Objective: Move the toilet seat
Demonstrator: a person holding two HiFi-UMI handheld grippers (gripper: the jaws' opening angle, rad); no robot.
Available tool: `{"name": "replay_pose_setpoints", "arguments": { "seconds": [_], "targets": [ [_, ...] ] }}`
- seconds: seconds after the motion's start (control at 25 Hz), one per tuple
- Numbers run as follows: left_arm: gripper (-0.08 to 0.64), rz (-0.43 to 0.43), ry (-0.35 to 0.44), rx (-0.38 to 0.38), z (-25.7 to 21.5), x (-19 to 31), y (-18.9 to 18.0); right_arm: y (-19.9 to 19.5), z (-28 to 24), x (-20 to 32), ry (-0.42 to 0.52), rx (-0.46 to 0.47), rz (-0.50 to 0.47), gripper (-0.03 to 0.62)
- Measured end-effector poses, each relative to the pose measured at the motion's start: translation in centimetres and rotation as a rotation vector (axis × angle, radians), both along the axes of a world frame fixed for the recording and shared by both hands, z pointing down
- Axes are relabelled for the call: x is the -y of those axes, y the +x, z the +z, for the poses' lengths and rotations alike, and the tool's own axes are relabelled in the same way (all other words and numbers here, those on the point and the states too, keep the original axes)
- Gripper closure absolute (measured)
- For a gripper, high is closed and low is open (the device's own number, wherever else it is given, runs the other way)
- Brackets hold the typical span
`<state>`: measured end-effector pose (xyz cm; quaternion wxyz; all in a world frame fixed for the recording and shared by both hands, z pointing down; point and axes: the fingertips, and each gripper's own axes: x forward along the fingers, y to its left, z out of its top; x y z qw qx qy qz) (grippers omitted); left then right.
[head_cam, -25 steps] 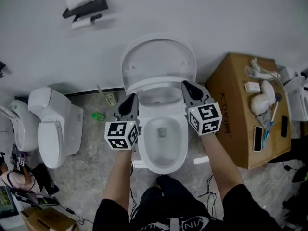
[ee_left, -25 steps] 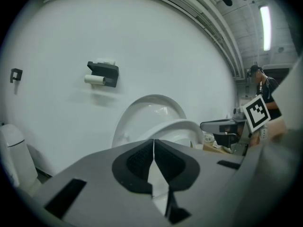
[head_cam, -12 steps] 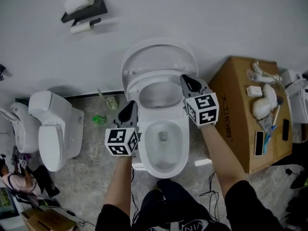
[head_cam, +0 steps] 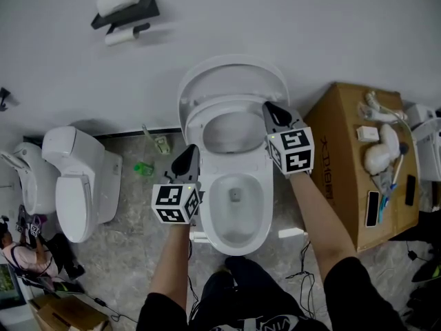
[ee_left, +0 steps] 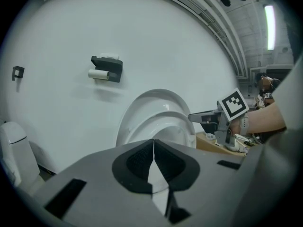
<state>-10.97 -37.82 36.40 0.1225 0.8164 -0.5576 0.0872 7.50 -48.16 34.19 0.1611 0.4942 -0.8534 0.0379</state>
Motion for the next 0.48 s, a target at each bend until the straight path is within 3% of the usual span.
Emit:
{"name": "replay_pose_setpoints", "arguments": {
  "seconds": [0.24, 0.48],
  "targets": [
    [0.551, 0.007, -0.004, -0.009, 0.3, -0.2, 0.4, 0.0, 0.0, -0.2, -0.004, 0.017, -0.005, 0.581],
    [0.555, 0.024, 0.002, -0.006, 0.0, -1.2, 0.6, 0.5, -0.9, -1.7, 0.014, 0.126, 0.002, 0.583]
  ]
}}
